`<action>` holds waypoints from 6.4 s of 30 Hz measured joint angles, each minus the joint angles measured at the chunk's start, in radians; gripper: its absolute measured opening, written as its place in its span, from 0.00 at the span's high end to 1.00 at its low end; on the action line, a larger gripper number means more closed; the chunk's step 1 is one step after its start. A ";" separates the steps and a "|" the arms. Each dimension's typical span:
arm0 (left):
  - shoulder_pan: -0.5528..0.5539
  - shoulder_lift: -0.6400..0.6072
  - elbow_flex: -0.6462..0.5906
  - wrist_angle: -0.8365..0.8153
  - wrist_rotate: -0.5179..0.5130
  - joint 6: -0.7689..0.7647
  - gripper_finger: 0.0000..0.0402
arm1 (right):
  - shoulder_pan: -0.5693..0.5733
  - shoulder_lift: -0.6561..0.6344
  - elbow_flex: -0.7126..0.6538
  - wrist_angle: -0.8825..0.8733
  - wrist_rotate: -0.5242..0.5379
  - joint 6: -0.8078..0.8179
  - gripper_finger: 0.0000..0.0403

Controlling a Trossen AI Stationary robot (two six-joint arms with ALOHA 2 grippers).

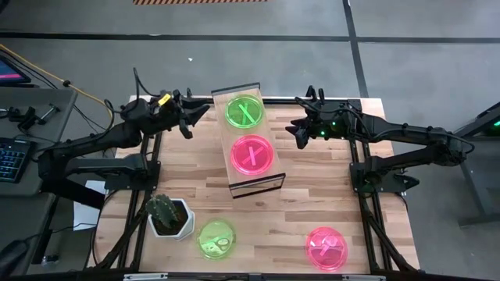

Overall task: Place and stack plates onto a shelf
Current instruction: Stack the light red plate on top of the light red plate on the shelf

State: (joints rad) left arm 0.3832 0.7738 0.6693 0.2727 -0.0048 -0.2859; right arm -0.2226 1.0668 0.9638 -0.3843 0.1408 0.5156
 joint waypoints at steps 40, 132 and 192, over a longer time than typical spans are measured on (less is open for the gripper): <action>0.000 0.001 0.000 -0.014 -0.003 -0.025 0.67 | 0.679 -0.025 -0.178 -0.412 -0.335 0.684 0.57; 0.000 0.002 0.000 -0.021 -0.062 0.000 0.67 | 0.912 -0.249 -0.758 0.934 0.153 0.953 1.00; 0.000 0.002 -0.001 -0.017 -0.057 0.000 0.67 | 0.127 0.238 -0.061 0.232 -0.070 0.626 0.91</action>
State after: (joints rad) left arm 0.3832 0.7757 0.6685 0.2554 -0.0620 -0.2856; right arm -0.0956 1.3045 0.9031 -0.1520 0.0703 1.1414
